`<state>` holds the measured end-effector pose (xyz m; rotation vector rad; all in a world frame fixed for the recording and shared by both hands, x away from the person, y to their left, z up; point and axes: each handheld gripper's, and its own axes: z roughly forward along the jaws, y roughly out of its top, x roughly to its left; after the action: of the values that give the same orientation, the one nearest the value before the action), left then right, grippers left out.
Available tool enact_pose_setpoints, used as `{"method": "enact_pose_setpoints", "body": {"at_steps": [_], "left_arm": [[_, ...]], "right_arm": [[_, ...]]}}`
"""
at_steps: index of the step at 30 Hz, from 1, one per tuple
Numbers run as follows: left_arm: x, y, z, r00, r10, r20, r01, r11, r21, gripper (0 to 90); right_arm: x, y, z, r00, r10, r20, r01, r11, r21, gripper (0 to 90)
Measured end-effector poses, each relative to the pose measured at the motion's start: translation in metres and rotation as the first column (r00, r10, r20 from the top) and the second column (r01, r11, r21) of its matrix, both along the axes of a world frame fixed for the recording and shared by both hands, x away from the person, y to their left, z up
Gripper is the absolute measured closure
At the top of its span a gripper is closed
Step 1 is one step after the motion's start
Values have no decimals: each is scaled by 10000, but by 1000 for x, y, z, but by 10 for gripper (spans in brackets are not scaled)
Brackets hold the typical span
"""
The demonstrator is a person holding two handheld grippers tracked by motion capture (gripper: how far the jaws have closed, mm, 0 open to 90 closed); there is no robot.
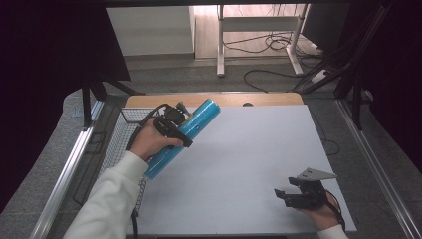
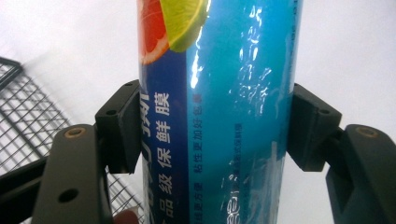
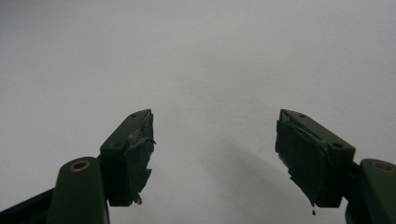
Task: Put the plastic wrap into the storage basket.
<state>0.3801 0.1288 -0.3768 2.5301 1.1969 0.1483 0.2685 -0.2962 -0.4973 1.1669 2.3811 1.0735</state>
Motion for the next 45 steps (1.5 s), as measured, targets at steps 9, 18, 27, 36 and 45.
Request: {"method": "enact_pose_setpoints", "body": {"at_steps": [9,18,27,36,45], "left_arm": [[-5,24,6,9992,405,0,-405,9990,168,316],[-9,53,7,9934,1142,76,-1143,9934,66,316],[-8,81,0,9830,1835,-86,-1834,9830,126,316],[-5,102,-10,9678,2499,-290,-2497,9682,126,316],[-4,115,-21,9542,2954,-468,-2946,9553,234,316]], "right_arm": [[-1,1,1,10000,51,52,-51,10000,9,284],[-1,2,2,10000,74,56,-73,10000,-43,284],[-2,2,2,10000,48,38,-48,10000,-48,284],[-1,2,2,10000,58,35,-57,10000,-69,284],[-1,3,1,10000,38,29,-37,10000,-72,284]]}}
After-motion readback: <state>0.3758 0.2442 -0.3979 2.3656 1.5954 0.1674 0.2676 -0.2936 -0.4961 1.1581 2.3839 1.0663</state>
